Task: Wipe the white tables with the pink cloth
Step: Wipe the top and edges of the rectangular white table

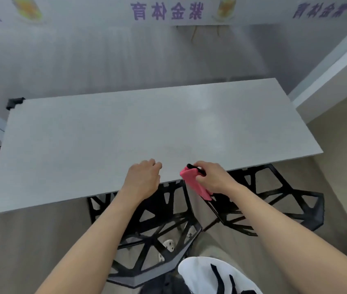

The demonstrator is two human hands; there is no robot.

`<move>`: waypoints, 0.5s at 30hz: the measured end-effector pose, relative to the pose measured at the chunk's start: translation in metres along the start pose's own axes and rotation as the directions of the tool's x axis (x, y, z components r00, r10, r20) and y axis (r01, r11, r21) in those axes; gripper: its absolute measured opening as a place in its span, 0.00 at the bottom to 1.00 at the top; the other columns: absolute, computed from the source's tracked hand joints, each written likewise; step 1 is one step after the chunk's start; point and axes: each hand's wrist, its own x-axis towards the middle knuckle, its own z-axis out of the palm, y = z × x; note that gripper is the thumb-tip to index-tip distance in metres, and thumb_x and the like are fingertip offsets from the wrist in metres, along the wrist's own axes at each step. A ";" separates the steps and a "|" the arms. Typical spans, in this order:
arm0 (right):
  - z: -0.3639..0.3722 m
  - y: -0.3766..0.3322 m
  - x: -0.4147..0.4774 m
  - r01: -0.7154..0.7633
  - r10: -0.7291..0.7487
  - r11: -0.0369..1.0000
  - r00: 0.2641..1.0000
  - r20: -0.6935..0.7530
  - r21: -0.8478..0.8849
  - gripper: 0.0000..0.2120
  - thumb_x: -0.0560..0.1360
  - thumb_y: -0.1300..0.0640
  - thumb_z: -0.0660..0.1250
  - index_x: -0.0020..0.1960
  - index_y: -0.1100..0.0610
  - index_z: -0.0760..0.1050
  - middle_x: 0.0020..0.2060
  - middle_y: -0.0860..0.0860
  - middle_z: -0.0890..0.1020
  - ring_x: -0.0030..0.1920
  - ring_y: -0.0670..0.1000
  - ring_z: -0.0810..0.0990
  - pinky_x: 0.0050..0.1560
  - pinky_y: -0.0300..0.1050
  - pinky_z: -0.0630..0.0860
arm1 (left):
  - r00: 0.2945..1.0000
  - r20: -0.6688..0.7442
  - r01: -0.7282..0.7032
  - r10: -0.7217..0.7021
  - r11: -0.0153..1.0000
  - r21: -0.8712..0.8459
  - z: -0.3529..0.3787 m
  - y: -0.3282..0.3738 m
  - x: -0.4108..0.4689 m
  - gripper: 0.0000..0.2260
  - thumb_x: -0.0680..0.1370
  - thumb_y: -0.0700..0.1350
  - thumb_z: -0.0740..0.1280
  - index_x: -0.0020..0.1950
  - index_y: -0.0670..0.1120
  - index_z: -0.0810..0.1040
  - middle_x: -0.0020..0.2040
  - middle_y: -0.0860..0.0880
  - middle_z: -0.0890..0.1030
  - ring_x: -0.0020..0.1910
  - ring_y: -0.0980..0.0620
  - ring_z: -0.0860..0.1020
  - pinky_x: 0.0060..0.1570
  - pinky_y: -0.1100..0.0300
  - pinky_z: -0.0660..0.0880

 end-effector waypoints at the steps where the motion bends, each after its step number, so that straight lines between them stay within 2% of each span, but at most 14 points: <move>1: -0.003 -0.001 0.014 0.016 -0.015 0.999 1.000 0.017 -0.031 0.18 0.82 0.56 0.64 0.70 0.45 0.78 0.56 0.48 0.85 0.51 0.49 0.84 0.45 0.43 0.77 | 1.000 -0.001 0.017 -0.017 1.000 0.002 0.004 -0.001 0.003 0.13 0.85 0.48 0.62 0.67 0.49 0.79 0.57 0.51 0.80 0.53 0.47 0.81 0.46 0.52 0.77; 4: -0.016 -0.005 0.061 0.070 -0.055 0.986 0.993 0.107 -0.148 0.21 0.82 0.57 0.62 0.72 0.45 0.77 0.58 0.49 0.86 0.53 0.53 0.83 0.52 0.49 0.80 | 0.997 -0.010 0.073 -0.073 0.997 0.003 0.009 -0.005 0.017 0.11 0.84 0.49 0.64 0.64 0.49 0.80 0.54 0.51 0.81 0.49 0.48 0.80 0.44 0.53 0.77; 8: -0.051 -0.018 0.162 0.204 -0.119 0.912 0.962 0.246 -0.357 0.23 0.79 0.61 0.61 0.70 0.44 0.79 0.59 0.52 0.85 0.55 0.56 0.81 0.53 0.50 0.80 | 0.986 -0.009 0.169 -0.169 0.985 0.041 0.014 -0.021 0.054 0.08 0.80 0.48 0.67 0.58 0.49 0.80 0.50 0.51 0.79 0.45 0.48 0.79 0.40 0.54 0.74; 10: -0.069 -0.030 0.219 0.246 -0.185 0.884 0.965 0.184 -0.399 0.17 0.82 0.56 0.63 0.67 0.41 0.80 0.56 0.50 0.84 0.55 0.57 0.81 0.53 0.51 0.81 | 0.973 -0.027 0.231 -0.230 0.972 0.051 0.017 -0.031 0.076 0.07 0.78 0.46 0.69 0.55 0.48 0.79 0.48 0.51 0.79 0.44 0.47 0.78 0.40 0.52 0.75; 12: -0.078 -0.035 0.269 0.301 -0.321 0.869 0.947 0.017 -0.392 0.14 0.84 0.53 0.65 0.66 0.40 0.79 0.54 0.49 0.85 0.55 0.57 0.82 0.51 0.52 0.80 | 0.964 -0.065 0.262 -0.258 0.963 0.068 0.024 -0.041 0.102 0.07 0.77 0.45 0.70 0.55 0.48 0.80 0.49 0.50 0.79 0.45 0.46 0.78 0.42 0.50 0.76; 14: -0.075 -0.035 0.305 0.365 -0.429 0.861 0.895 -0.122 -0.354 0.17 0.83 0.58 0.64 0.70 0.47 0.79 0.57 0.53 0.85 0.59 0.60 0.81 0.54 0.53 0.78 | 0.964 -0.095 0.257 -0.249 0.963 0.077 0.034 -0.052 0.130 0.09 0.77 0.45 0.70 0.58 0.47 0.80 0.54 0.48 0.80 0.50 0.44 0.79 0.49 0.48 0.77; 15: -0.069 -0.031 0.319 0.382 -0.441 0.863 0.888 -0.127 -0.330 0.18 0.83 0.58 0.65 0.72 0.51 0.79 0.62 0.55 0.84 0.63 0.61 0.80 0.59 0.54 0.77 | 0.961 -0.113 0.261 -0.250 0.961 0.092 0.040 -0.058 0.144 0.11 0.78 0.45 0.71 0.59 0.47 0.80 0.57 0.46 0.81 0.54 0.42 0.79 0.55 0.47 0.77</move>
